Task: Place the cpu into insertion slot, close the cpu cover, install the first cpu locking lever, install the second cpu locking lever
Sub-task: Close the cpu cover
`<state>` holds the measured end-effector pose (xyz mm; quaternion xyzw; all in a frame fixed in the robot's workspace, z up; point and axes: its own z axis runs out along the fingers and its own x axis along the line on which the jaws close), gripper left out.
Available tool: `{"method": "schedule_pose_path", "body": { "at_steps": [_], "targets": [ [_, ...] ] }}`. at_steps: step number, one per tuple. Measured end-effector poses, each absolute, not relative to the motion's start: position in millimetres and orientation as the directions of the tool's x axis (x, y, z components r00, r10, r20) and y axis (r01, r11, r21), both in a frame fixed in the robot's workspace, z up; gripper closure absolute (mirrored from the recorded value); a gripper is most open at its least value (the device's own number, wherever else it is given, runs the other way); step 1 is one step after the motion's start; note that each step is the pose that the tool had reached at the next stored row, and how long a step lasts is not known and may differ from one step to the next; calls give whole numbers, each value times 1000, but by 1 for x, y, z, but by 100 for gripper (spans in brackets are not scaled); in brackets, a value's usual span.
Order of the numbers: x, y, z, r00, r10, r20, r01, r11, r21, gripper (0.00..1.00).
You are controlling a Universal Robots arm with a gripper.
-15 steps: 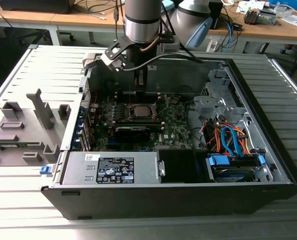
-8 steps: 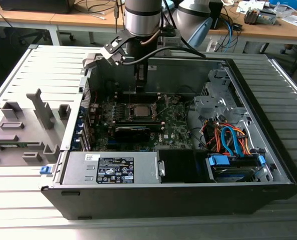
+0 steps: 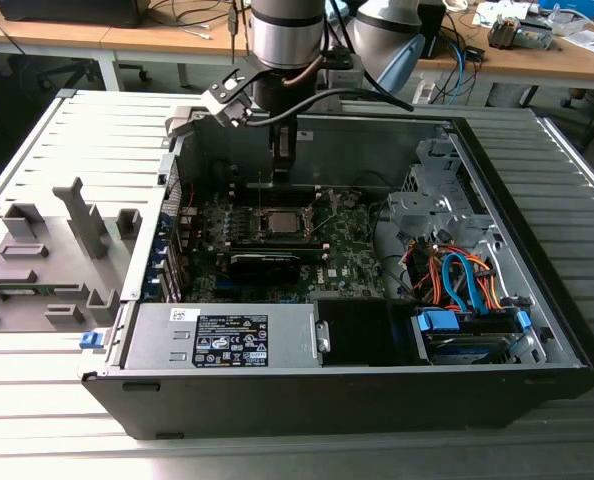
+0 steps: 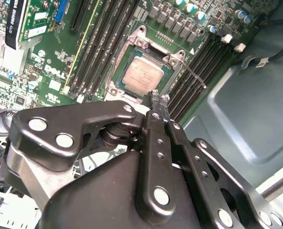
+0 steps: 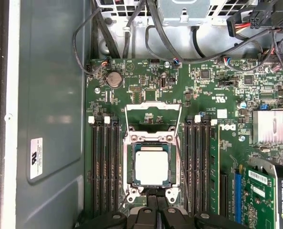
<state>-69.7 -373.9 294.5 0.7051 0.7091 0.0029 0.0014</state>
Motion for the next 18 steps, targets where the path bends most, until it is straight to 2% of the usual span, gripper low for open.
{"method": "schedule_pose_path", "body": {
  "at_steps": [18],
  "targets": [
    [-51, -374, 294, -6, 1000, 2, 1000, 6, 6, 89]
  ]
}}
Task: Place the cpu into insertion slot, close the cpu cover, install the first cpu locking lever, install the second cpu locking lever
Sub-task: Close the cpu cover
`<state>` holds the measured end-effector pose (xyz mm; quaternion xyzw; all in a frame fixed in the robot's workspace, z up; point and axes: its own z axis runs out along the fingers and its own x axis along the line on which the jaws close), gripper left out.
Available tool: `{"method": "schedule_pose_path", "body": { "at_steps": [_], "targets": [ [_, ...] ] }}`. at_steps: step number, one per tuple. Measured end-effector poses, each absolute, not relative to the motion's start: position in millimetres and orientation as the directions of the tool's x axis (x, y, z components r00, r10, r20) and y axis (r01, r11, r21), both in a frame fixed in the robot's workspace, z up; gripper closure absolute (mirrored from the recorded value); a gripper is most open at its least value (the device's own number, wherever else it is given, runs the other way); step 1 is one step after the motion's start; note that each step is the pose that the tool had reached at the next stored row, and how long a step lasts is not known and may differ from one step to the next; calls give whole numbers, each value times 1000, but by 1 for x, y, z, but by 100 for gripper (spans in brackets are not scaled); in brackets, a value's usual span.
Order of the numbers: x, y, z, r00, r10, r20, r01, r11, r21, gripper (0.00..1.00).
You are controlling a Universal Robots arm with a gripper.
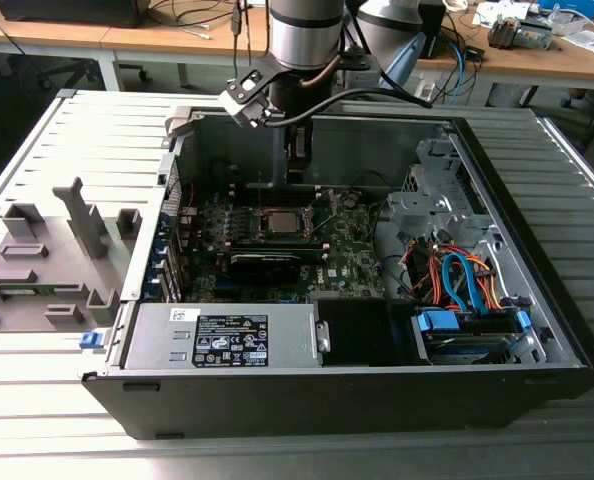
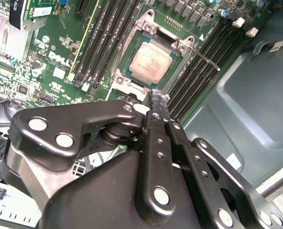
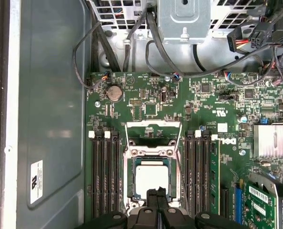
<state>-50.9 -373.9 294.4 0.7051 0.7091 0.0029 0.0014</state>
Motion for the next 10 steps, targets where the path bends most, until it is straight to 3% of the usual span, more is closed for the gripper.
{"method": "schedule_pose_path", "body": {
  "at_steps": [10],
  "targets": [
    [-41, -374, 294, -6, 1000, 2, 1000, 6, 6, 89]
  ]
}}
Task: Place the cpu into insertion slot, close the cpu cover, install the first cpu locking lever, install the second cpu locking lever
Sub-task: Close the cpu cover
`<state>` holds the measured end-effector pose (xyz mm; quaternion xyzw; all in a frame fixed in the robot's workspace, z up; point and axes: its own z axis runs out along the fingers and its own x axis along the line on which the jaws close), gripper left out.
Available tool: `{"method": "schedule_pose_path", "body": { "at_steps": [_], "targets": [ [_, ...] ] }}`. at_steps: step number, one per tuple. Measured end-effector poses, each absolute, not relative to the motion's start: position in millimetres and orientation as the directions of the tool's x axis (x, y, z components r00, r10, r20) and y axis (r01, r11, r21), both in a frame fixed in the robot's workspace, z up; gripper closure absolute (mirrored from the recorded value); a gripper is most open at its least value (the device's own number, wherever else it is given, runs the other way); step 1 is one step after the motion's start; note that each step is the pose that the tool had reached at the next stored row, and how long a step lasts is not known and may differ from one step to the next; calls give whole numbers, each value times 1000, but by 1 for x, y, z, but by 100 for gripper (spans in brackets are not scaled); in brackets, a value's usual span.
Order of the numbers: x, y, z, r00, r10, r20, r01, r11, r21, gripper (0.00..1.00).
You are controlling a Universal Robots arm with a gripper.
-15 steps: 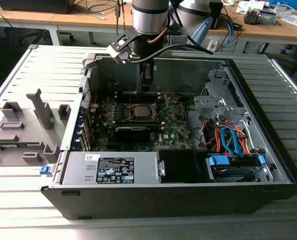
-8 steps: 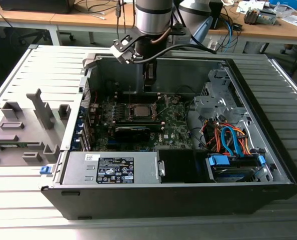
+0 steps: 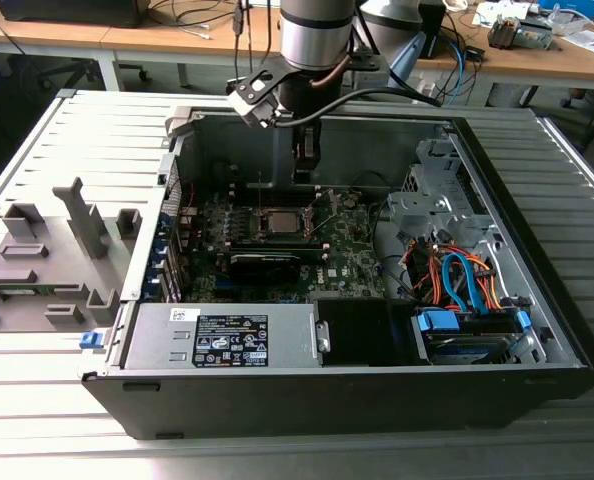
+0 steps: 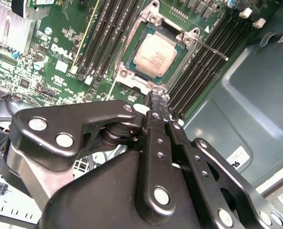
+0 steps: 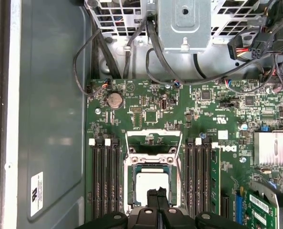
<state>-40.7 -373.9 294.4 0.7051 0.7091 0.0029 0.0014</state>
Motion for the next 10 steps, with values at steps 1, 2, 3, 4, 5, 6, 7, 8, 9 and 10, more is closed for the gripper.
{"method": "schedule_pose_path", "body": {
  "at_steps": [1, 2, 3, 4, 5, 6, 7, 8, 9, 10],
  "targets": [
    [-40, -374, 294, -6, 1000, 2, 1000, 6, 6, 89],
    [-39, -374, 294, -6, 1000, 2, 1000, 6, 6, 89],
    [-38, -374, 294, -6, 1000, 2, 1000, 6, 6, 89],
    [-38, -374, 294, -6, 1000, 2, 1000, 6, 6, 89],
    [-37, -374, 294, -6, 1000, 2, 1000, 6, 6, 89],
    [-37, -374, 294, -6, 1000, 2, 1000, 6, 6, 89],
    [-36, -374, 294, -6, 1000, 2, 1000, 6, 6, 89],
    [-34, -374, 294, -6, 1000, 2, 1000, 6, 6, 89],
    [-33, -374, 294, -6, 1000, 2, 1000, 6, 6, 89],
    [-33, -374, 294, -6, 1000, 2, 1000, 6, 6, 89]
  ]
}}
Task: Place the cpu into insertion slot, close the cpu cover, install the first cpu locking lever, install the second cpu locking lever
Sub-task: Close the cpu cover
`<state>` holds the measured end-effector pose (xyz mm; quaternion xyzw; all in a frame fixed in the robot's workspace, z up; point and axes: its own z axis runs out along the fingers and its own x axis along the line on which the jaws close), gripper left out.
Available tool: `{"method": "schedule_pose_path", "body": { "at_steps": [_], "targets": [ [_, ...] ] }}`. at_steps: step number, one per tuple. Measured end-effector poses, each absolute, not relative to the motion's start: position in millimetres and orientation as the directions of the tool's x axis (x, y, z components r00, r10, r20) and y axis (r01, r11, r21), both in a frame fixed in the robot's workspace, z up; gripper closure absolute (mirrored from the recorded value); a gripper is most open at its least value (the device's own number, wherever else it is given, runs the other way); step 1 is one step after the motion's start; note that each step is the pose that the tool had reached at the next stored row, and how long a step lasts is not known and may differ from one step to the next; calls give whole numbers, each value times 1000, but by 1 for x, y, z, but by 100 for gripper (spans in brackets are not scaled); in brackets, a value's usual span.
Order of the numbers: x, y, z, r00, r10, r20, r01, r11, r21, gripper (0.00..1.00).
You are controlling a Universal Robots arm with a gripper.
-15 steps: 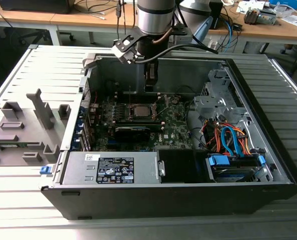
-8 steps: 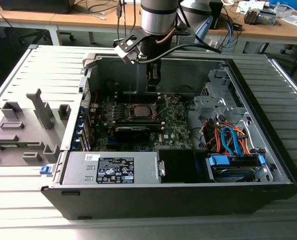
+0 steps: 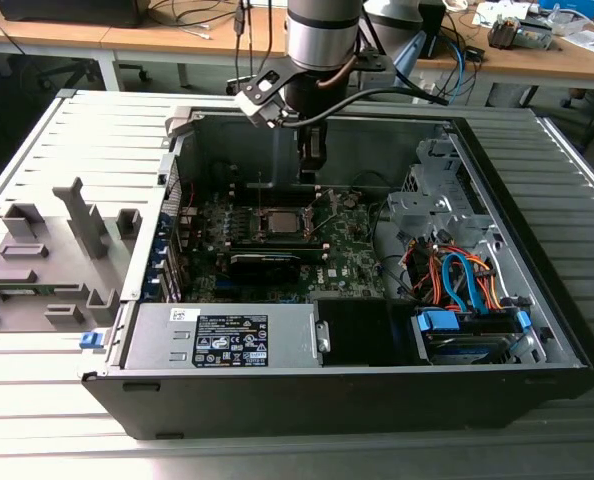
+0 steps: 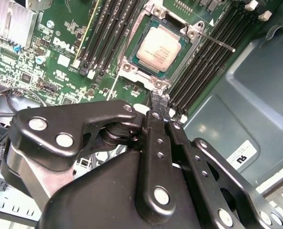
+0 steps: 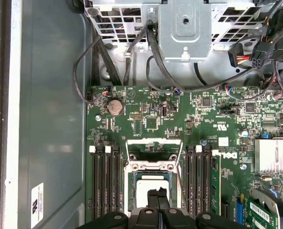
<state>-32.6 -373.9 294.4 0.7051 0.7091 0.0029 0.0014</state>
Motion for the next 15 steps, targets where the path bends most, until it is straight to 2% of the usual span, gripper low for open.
{"method": "schedule_pose_path", "body": {
  "at_steps": [15],
  "targets": [
    [-17, -374, 294, -6, 1000, 2, 1000, 6, 6, 89]
  ]
}}
